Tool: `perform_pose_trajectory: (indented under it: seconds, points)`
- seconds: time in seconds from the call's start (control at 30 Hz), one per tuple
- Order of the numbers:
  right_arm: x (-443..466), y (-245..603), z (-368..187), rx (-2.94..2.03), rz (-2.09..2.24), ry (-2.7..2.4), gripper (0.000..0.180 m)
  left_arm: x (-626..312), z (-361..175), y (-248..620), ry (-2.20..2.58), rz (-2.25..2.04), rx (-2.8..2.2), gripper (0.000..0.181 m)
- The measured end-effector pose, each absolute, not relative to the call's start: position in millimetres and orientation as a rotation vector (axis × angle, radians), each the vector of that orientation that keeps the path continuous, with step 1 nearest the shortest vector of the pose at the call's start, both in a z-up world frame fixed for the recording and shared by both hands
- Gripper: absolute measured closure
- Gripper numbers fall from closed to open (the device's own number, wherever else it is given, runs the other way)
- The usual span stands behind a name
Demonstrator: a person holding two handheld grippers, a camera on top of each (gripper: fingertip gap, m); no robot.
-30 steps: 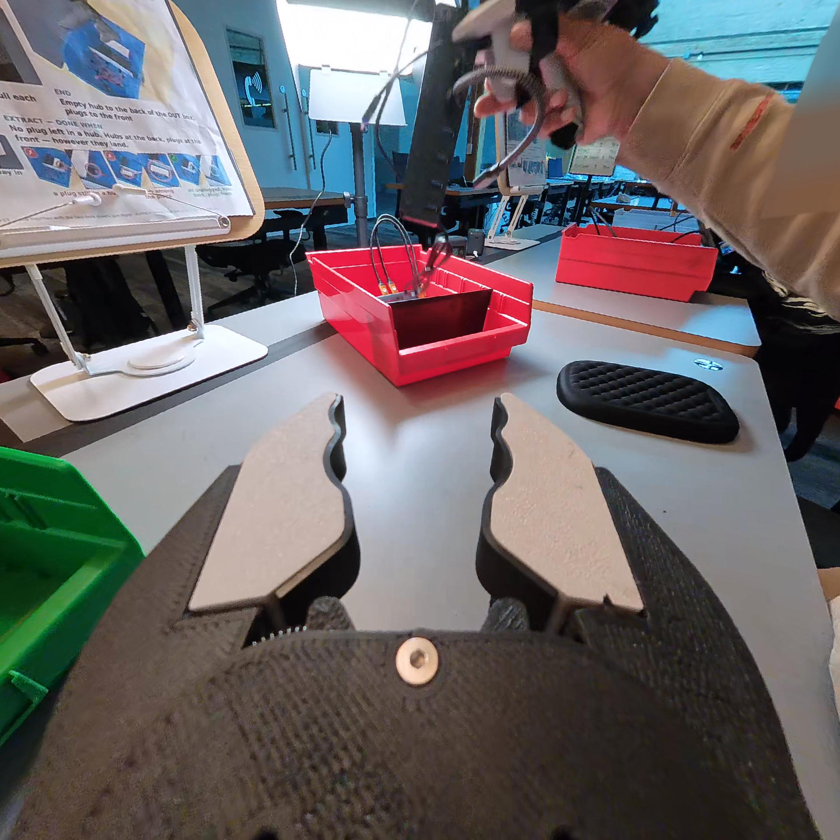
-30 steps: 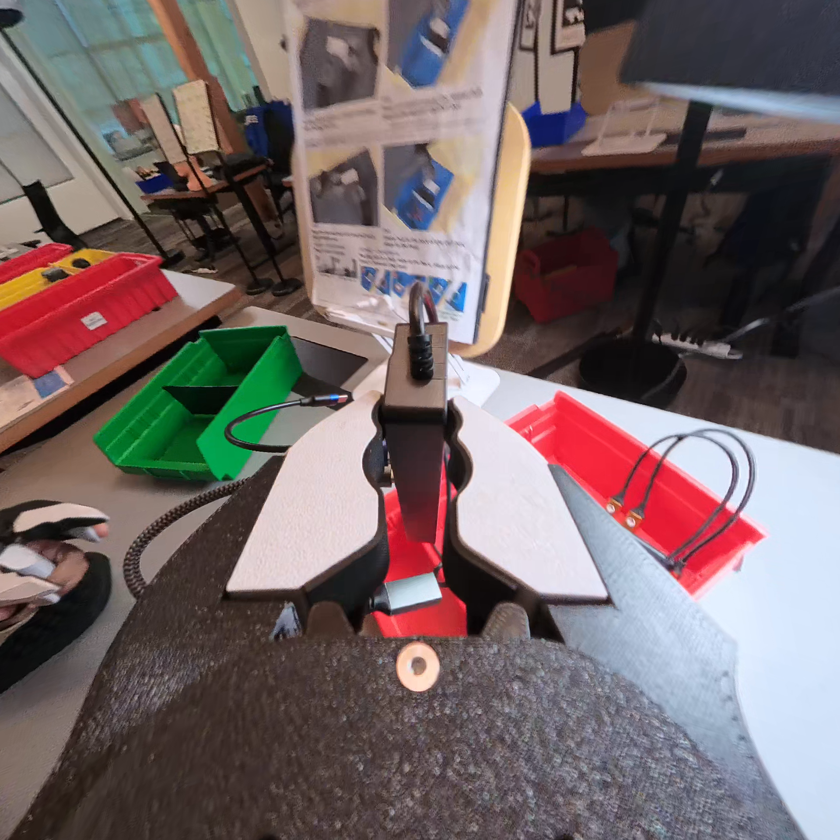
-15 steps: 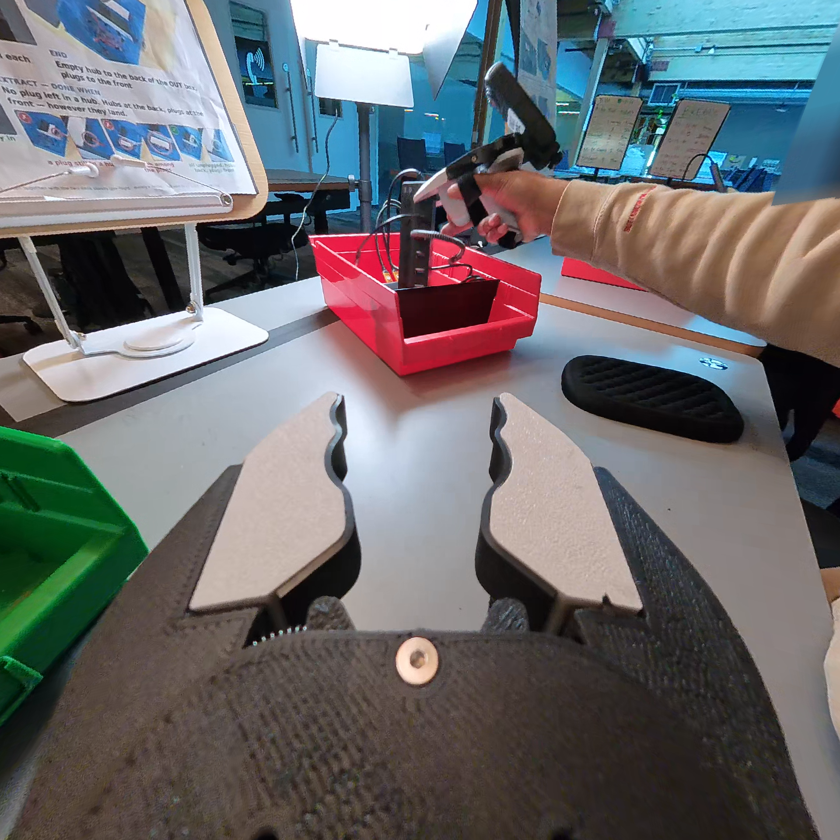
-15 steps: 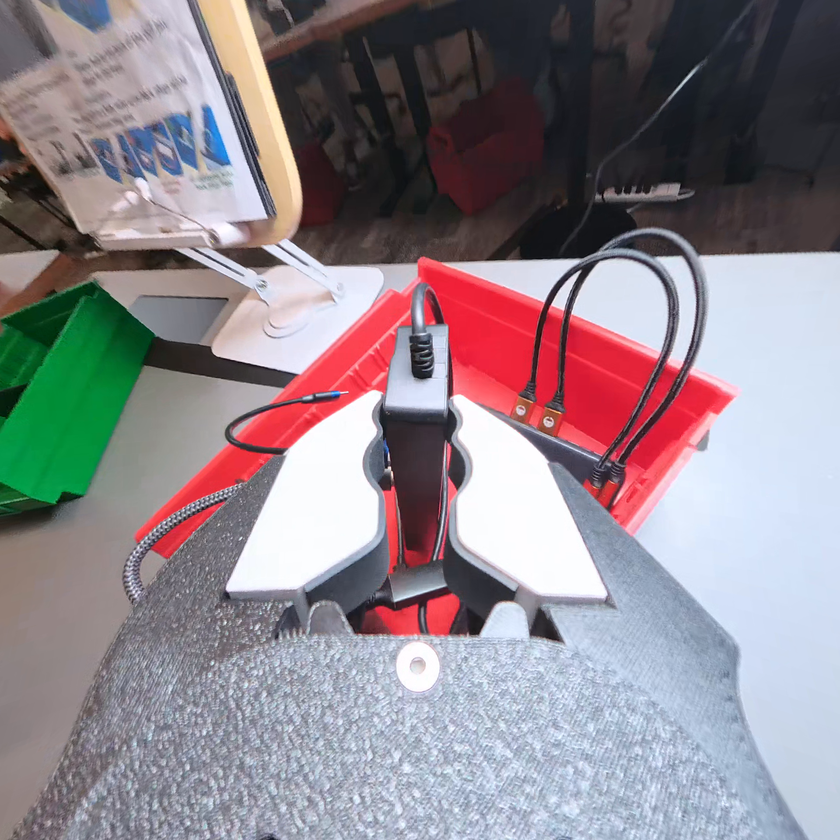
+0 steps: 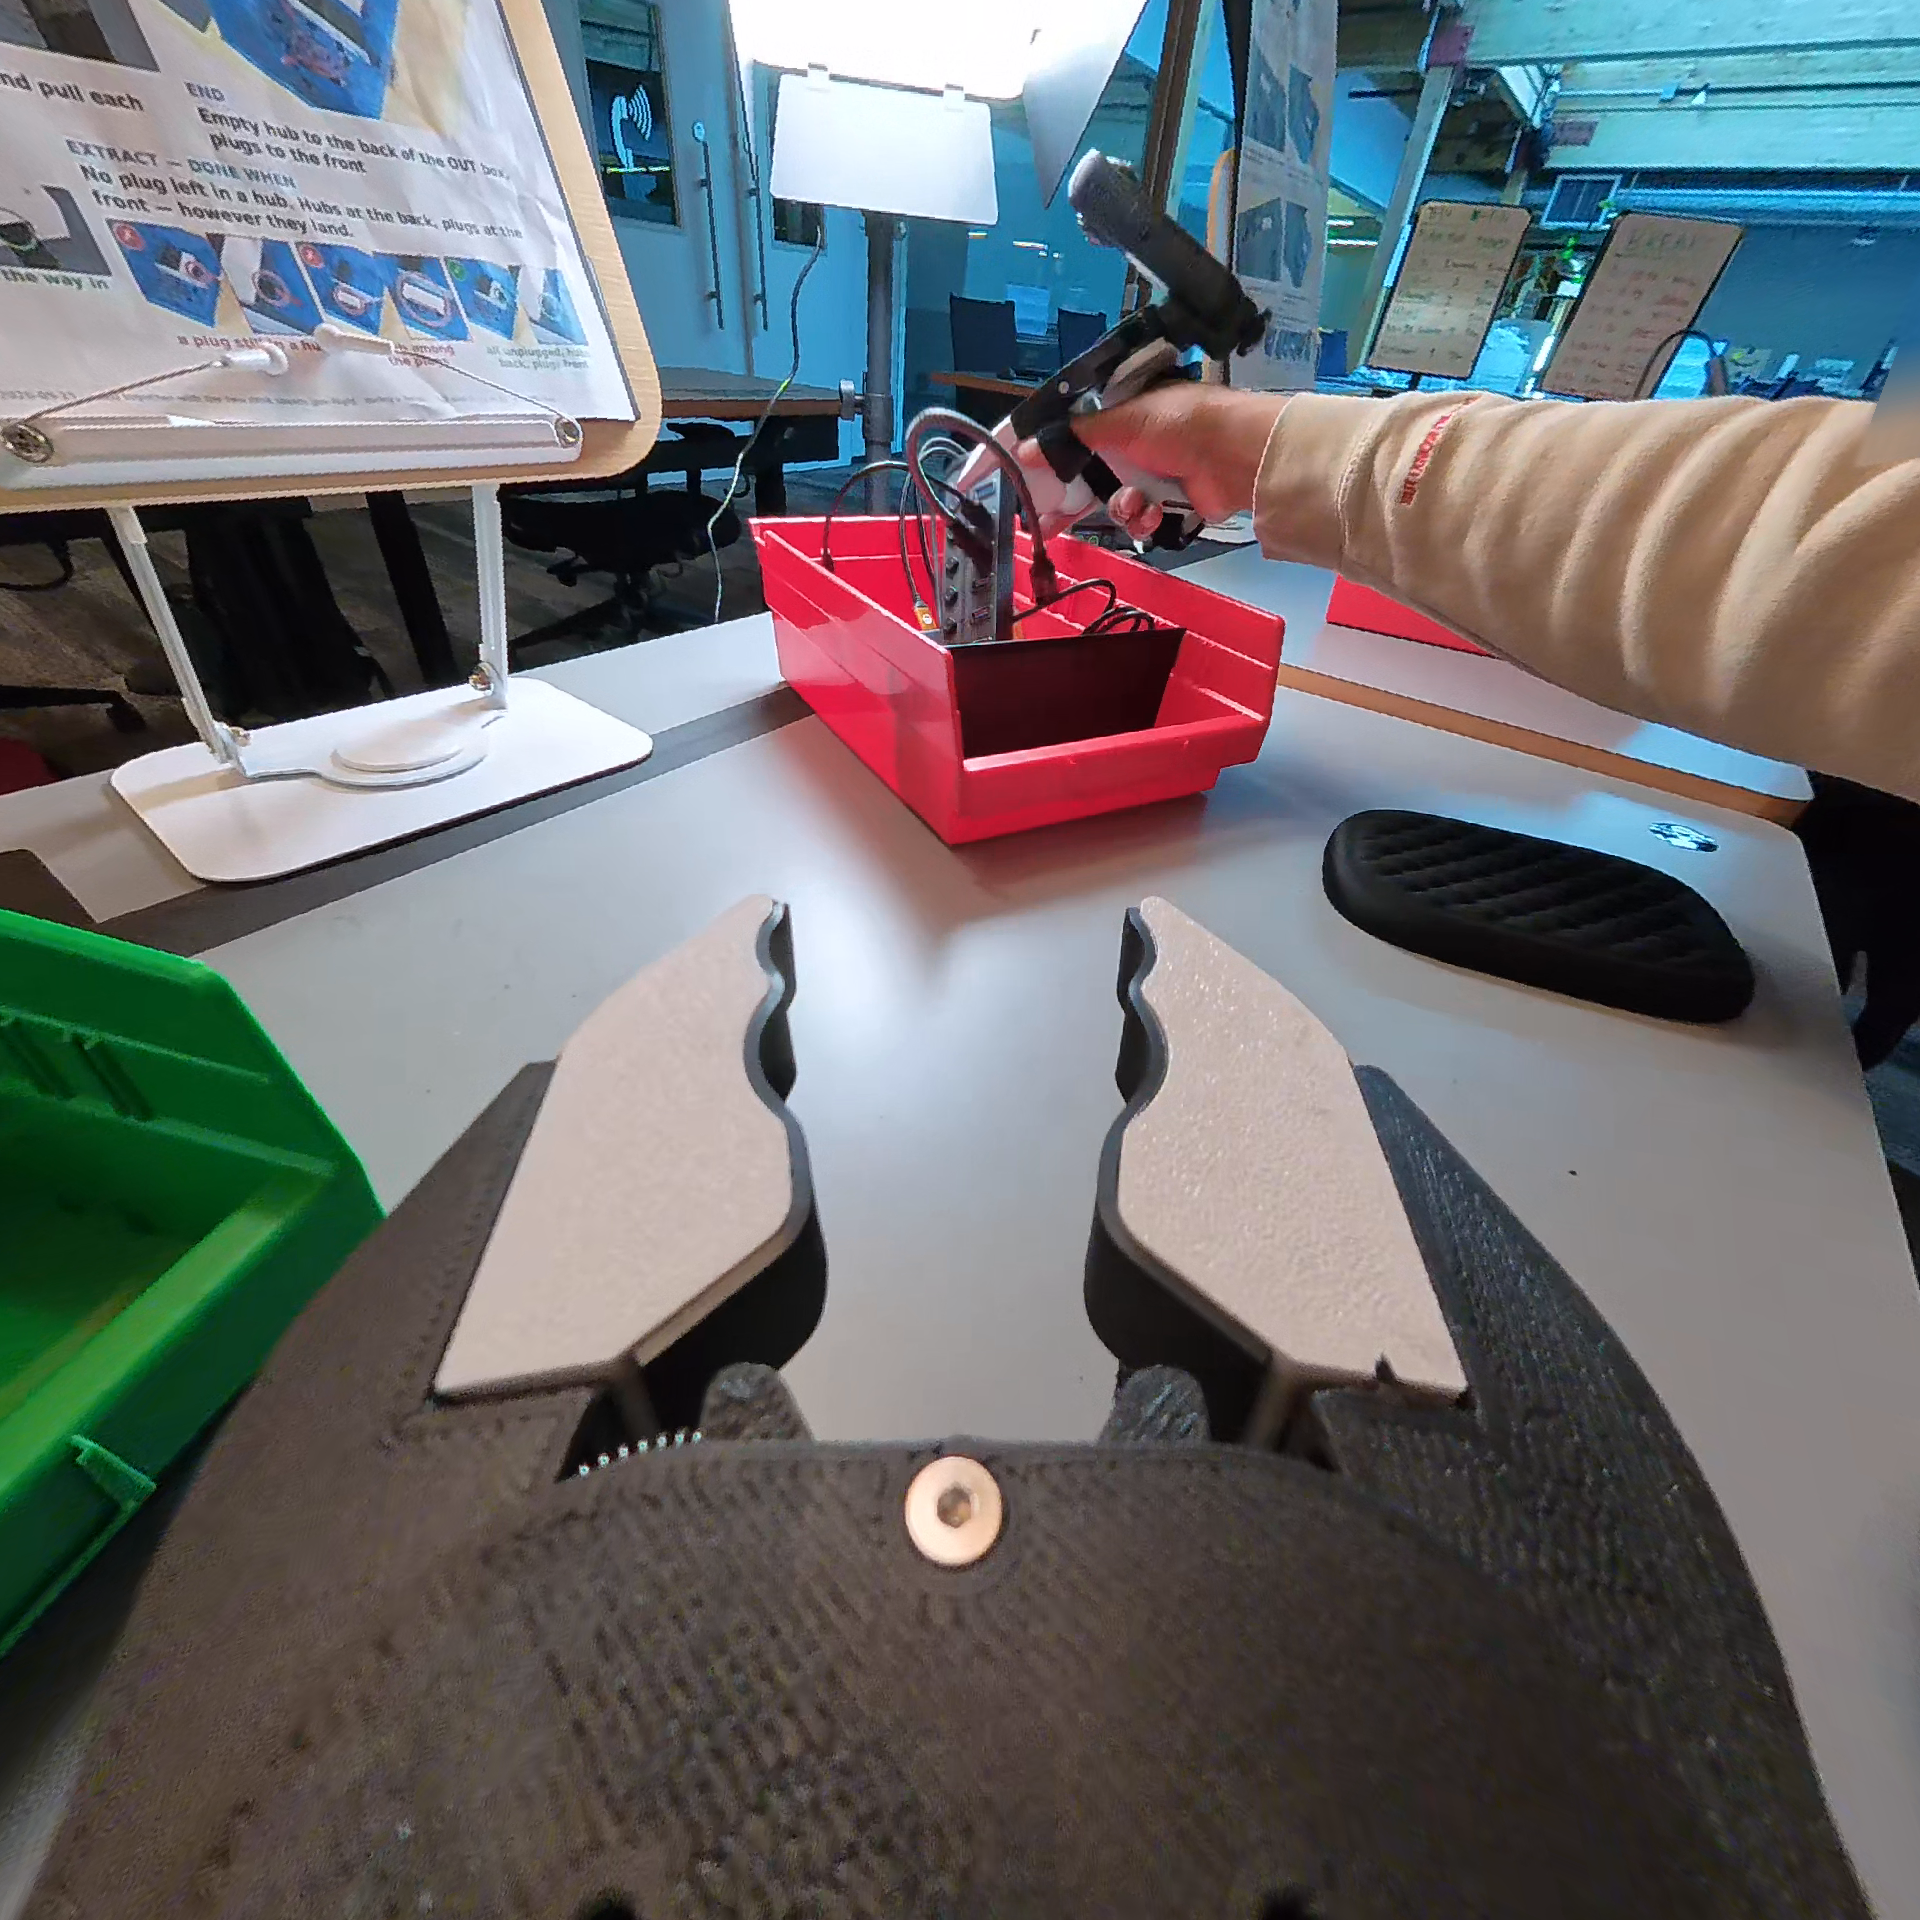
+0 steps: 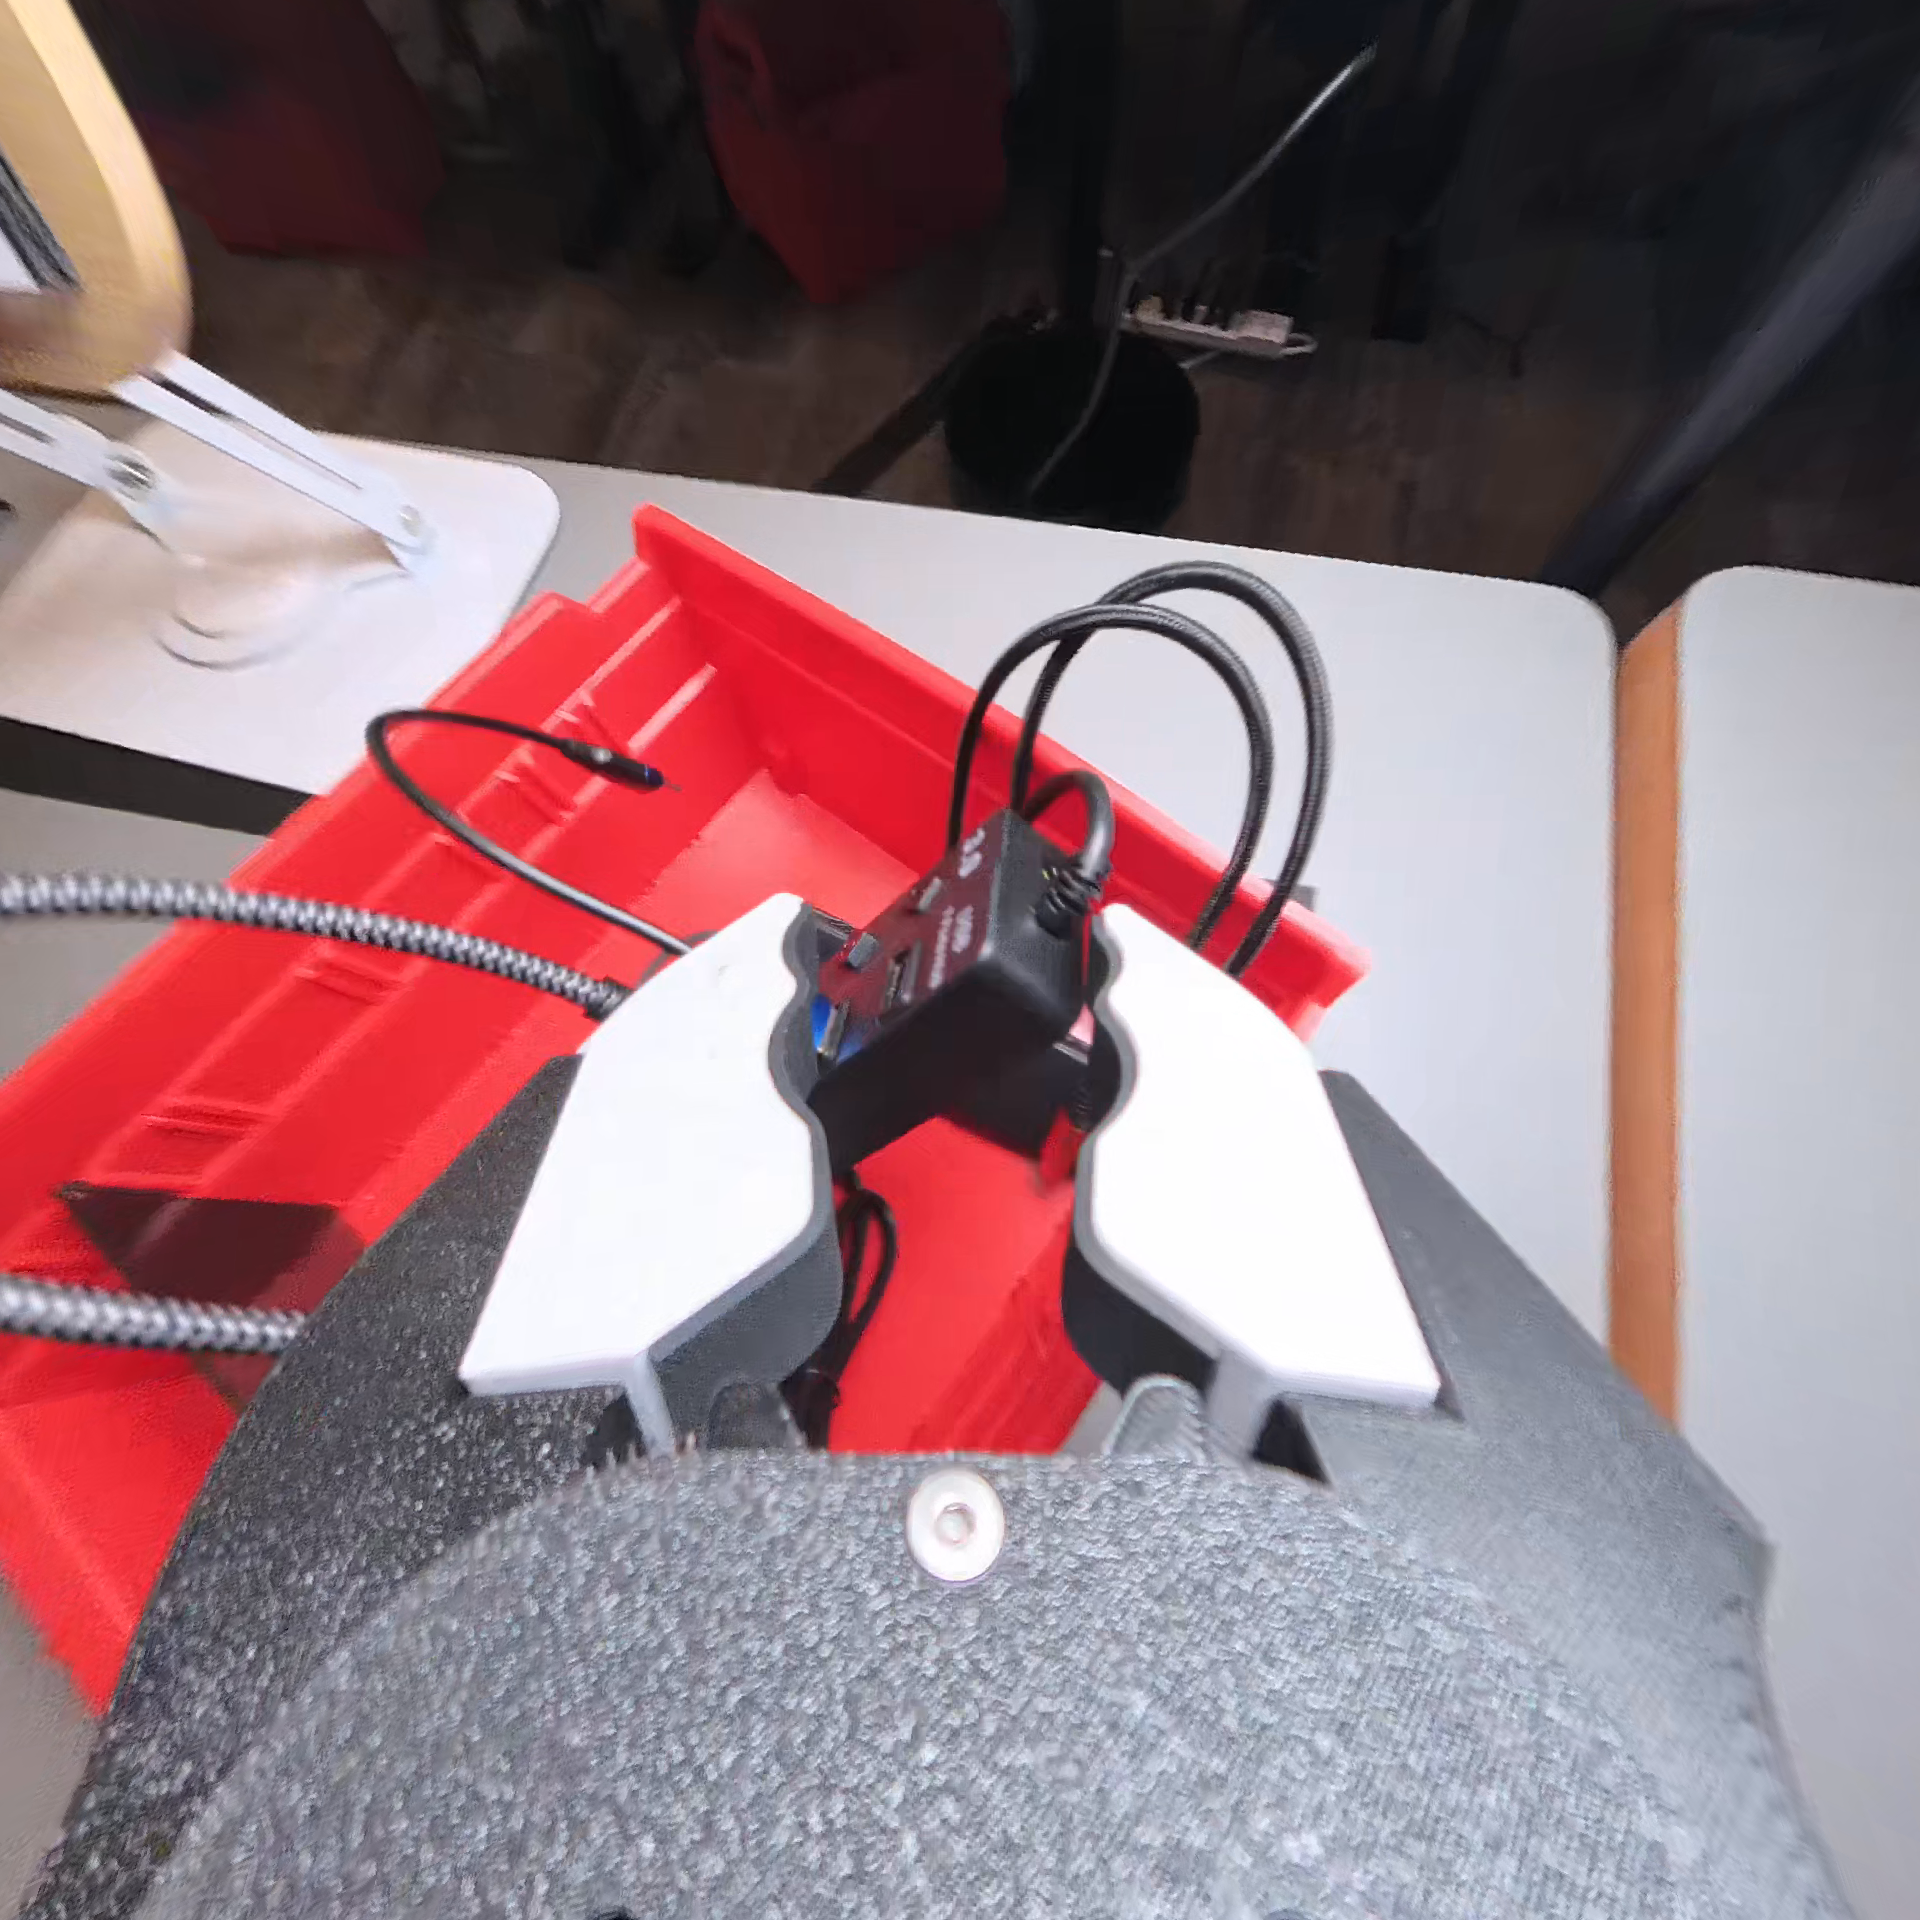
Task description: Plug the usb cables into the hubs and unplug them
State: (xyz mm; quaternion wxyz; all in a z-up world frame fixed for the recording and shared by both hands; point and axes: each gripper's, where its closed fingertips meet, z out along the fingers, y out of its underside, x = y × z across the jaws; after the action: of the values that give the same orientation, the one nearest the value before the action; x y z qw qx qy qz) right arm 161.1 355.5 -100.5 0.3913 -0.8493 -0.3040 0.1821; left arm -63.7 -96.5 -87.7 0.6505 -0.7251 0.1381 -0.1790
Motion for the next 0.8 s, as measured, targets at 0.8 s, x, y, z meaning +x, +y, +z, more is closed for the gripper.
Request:
perform_pose_trajectory:
  seconds: [0.8]
  points:
    - [140.4,100.7,-164.3,-1.719,0.053,-1.723,0.116,-219.7,-146.5,-116.0,0.304,0.084,-2.212,0.116]
